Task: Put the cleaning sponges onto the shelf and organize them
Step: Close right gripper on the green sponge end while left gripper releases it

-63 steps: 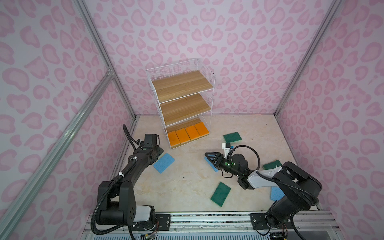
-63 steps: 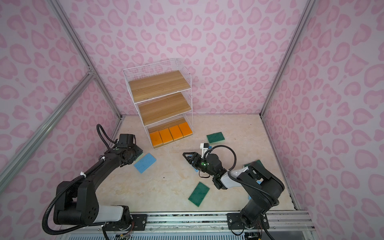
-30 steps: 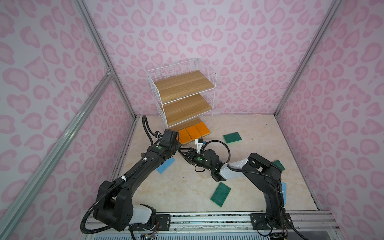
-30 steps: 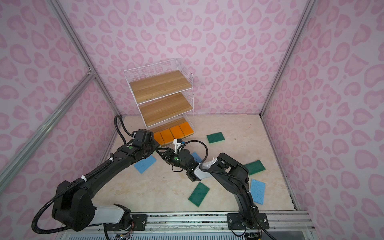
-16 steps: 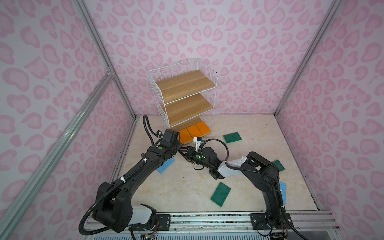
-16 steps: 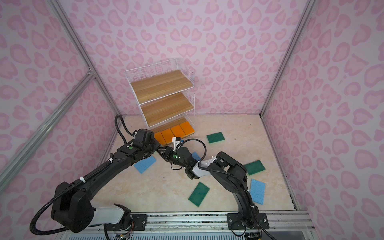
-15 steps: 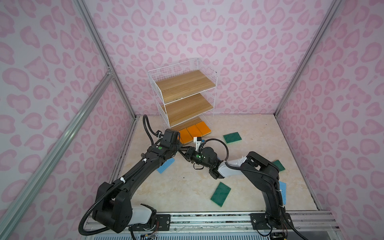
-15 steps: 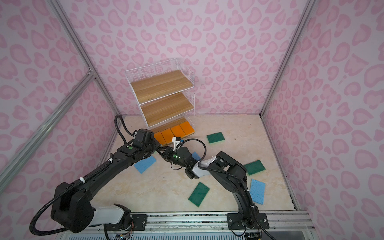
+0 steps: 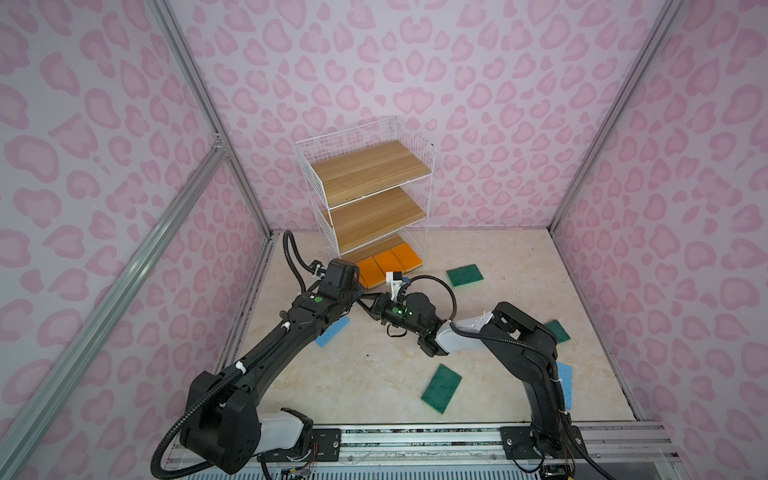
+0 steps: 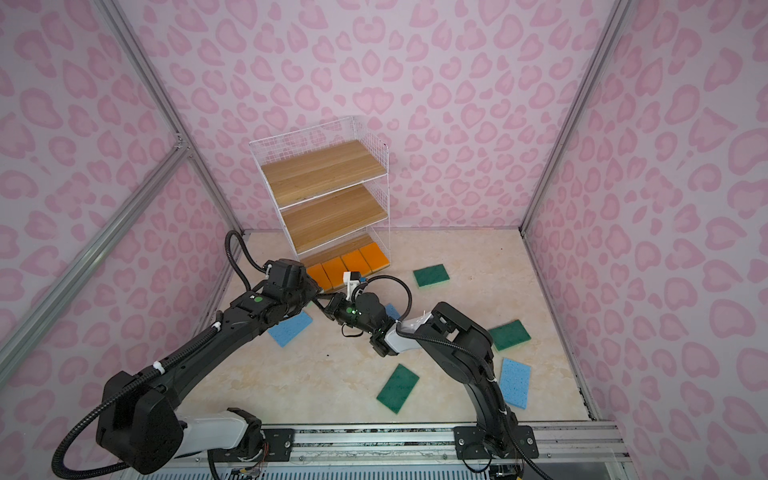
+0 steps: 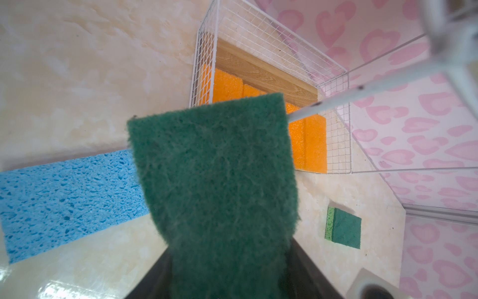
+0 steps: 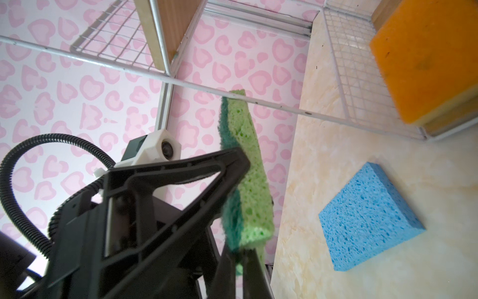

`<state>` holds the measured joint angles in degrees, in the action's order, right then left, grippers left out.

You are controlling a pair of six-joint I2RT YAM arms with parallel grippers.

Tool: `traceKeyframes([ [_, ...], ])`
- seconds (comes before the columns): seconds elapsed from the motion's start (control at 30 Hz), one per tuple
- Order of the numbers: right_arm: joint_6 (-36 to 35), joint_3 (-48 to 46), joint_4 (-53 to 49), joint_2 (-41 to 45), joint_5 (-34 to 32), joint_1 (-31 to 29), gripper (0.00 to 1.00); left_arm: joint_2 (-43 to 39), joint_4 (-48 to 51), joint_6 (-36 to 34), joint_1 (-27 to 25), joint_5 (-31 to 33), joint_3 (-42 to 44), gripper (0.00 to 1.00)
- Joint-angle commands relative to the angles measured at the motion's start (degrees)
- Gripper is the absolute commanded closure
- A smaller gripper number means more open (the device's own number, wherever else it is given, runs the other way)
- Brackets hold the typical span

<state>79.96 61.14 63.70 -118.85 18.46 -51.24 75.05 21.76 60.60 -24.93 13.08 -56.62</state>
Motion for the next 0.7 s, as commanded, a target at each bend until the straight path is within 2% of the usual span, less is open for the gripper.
traceKeyframes([
  [0.0,-0.84,-1.10,-1.71,0.39,-1.76,0.15,1.00,-2.62,-1.64,-1.04,-0.63,-2.22,1.11,0.29],
  [0.1,-1.21,-2.61,-1.62,1.30,-1.61,-0.15,1.00,-5.02,-1.20,-1.69,-0.79,-1.11,2.58,0.11],
  [0.13,-1.37,-2.95,-1.62,1.55,-1.47,-0.25,1.00,-6.01,-1.03,-1.99,-0.82,-0.53,3.15,0.01],
  [0.37,-1.92,-6.47,-1.48,4.02,0.98,-0.67,1.00,-12.43,2.04,-5.87,-0.82,3.08,5.00,0.02],
  [0.67,-7.12,-14.09,-7.34,13.64,1.19,-0.44,1.00,-19.83,5.26,-10.06,-0.82,4.91,8.03,0.02],
])
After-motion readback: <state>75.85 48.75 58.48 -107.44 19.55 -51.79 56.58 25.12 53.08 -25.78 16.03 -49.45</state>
